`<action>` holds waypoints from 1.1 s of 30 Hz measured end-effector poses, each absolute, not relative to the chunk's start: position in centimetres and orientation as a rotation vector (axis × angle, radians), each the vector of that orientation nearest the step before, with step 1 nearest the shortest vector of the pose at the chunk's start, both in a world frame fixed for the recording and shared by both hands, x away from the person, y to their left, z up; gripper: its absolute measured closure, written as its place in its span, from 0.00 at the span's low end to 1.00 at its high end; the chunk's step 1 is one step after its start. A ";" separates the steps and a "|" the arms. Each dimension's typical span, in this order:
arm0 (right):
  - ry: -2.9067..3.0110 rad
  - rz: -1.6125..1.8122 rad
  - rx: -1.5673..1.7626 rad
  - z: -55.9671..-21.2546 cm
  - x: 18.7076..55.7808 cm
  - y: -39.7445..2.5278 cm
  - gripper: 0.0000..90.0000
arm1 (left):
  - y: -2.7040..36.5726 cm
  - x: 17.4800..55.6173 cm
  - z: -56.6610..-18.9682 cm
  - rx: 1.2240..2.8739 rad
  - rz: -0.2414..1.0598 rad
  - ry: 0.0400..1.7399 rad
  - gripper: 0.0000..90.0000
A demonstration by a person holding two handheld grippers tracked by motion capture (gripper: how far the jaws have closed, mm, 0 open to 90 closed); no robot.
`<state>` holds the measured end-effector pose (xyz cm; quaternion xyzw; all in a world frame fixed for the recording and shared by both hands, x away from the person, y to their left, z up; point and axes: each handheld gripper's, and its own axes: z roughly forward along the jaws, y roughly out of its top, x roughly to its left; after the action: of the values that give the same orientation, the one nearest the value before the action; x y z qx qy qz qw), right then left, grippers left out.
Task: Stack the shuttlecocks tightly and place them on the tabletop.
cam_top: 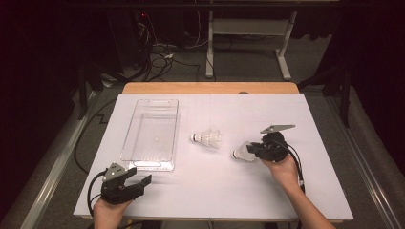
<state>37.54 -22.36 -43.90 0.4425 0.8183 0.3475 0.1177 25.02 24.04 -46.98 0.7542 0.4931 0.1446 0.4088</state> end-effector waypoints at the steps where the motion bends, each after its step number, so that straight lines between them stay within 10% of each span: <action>1: 2.394 1.014 1.296 -43.9 37.6 -22.4 0.83 | 24.0 25.0 -47.0 1.900 0.364 1.242 0.37; 33: 2.372 0.965 1.374 -45.2 38.8 -22.9 0.68 | 24.0 25.1 -47.0 1.900 0.360 1.241 0.37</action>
<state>38.85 -22.86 -45.19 0.4694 0.8106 0.3297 0.1173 25.05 24.04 -47.00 0.7543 0.4928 0.1429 0.4096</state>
